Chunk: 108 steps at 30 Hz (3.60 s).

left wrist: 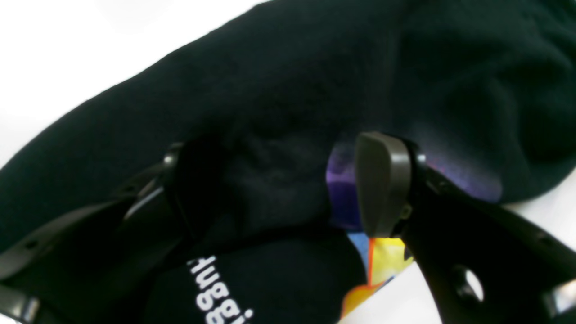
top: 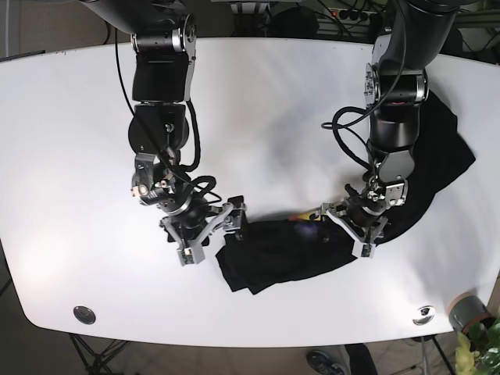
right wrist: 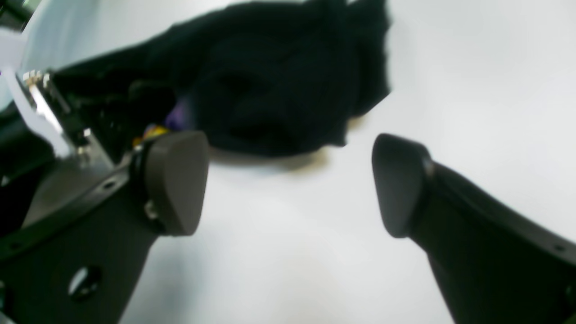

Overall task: Fold the T-shirt properly
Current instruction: 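Grasp the bunched shirt with the left gripper beside the right gripper, then pull the shirt ends apart with both grippers to stretch it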

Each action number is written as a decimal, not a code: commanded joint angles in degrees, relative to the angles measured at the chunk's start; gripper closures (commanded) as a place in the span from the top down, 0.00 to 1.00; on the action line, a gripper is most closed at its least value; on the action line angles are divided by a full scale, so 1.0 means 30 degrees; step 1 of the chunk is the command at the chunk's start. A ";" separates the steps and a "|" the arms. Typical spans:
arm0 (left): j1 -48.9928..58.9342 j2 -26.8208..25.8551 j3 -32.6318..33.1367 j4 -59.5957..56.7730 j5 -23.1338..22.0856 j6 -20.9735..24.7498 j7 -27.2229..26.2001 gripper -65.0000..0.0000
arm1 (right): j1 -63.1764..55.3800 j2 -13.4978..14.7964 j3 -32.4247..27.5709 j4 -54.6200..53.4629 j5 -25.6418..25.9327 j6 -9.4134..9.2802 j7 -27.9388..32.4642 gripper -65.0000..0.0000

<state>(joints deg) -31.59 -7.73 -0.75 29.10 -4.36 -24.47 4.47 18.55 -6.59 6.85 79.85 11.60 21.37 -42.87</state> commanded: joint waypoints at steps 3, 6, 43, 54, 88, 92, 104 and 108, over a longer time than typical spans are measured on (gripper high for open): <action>0.1022 0.0539 0.1907 0.1420 0.0208 -0.0386 0.3213 0.68 | 0.0602 0.0658 0.0632 0.1968 0.0281 0.0131 -0.0845 0.82; 0.2400 0.0978 0.2874 0.3882 0.0208 -0.0386 0.3917 0.68 | 0.0602 0.1215 0.1775 0.2085 0.0281 0.0160 -0.1167 0.82; 0.7469 0.0949 0.4632 1.8651 0.0208 -0.0415 0.7111 0.68 | -0.1332 0.3296 0.6698 -0.0845 0.0252 0.1186 -0.1548 0.77; 0.9169 0.0920 0.1702 2.0790 0.0208 -0.0415 0.7111 0.68 | -0.1273 0.3296 0.6668 -0.2955 0.0252 0.1186 -0.0024 0.46; 0.7088 -0.1893 -1.2393 1.4226 0.0149 -0.0444 1.0686 0.69 | -0.0658 0.3266 0.6668 -0.4244 0.0252 0.1215 0.0093 0.04; 0.6004 -0.2304 -1.2393 1.2145 0.0149 -0.0474 1.0686 0.69 | -0.0629 0.3266 0.6668 -0.4244 0.0252 0.1215 0.0093 0.04; 0.4773 -0.2714 -1.1954 0.8482 0.0179 -0.3375 1.2063 0.65 | -0.0717 0.2827 0.6668 -0.3424 0.0252 0.1215 0.0093 0.04; 0.4773 -0.2714 -1.1983 0.8365 0.0208 -0.3375 1.2180 0.41 | -0.0717 0.2827 0.6668 -0.3219 0.0252 0.1215 0.0093 0.04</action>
<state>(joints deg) -17.28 -15.79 -36.80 54.41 -4.73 -34.35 38.00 15.03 1.58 26.92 68.86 11.77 24.64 -43.72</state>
